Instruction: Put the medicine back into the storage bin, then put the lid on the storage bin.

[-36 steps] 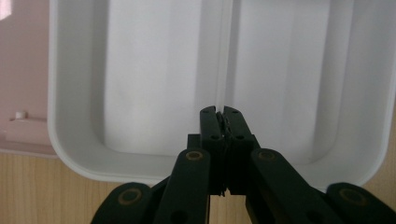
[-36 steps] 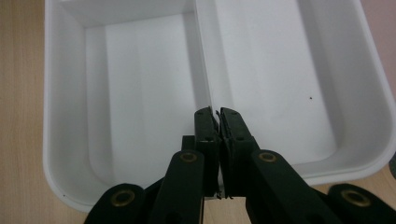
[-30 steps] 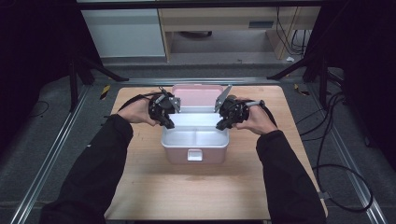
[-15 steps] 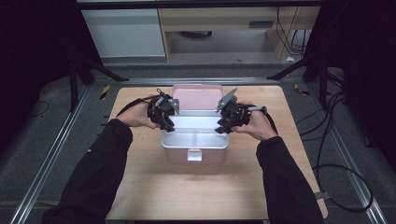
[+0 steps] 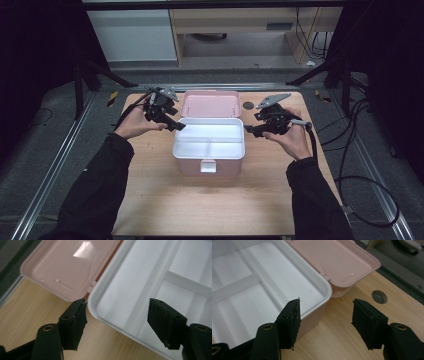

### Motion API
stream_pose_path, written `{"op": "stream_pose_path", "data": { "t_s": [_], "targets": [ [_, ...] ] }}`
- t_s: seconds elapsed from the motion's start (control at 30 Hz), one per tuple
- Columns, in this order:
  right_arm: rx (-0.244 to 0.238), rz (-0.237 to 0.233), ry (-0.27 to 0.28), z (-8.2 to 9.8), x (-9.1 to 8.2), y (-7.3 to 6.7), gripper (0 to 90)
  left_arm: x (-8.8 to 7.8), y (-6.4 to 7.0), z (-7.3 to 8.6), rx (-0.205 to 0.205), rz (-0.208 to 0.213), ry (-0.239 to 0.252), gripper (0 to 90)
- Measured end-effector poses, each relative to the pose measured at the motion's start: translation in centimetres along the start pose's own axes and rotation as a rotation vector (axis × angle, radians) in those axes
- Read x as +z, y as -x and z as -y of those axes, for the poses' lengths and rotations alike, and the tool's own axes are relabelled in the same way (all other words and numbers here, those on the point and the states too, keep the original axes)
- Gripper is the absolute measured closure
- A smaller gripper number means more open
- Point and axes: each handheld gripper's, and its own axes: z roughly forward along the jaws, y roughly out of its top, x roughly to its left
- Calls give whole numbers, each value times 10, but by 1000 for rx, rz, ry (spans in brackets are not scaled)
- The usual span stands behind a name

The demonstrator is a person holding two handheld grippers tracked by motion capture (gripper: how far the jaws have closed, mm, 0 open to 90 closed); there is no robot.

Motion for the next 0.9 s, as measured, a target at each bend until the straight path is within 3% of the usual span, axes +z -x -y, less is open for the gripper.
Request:
{"op": "stream_pose_path", "data": {
  "t_s": [0.13, 0.23, 0.33, 0.53, 0.67, 0.9],
  "targets": [
    [93, 65, 26, -2, 0, 9, 371, 2, -9, -1, -81, -50, 47, 252],
    [154, 77, 71, -3, 2, 16, 372, 3, -16, -2, -139, -76, 89, 245],
    [204, 82, 83, -3, 8, 22, 369, 8, -23, -3, -185, -104, 100, 242],
    [200, 124, 74, -8, 22, 31, 344, 23, -32, -1, -232, -128, 90, 214],
    [201, 133, 93, -15, 29, 31, 335, 33, -34, -3, -230, -164, 81, 204],
    [221, 138, 117, -26, 47, 39, 302, 47, -38, -7, -266, -172, 138, 215]
  ]
}}
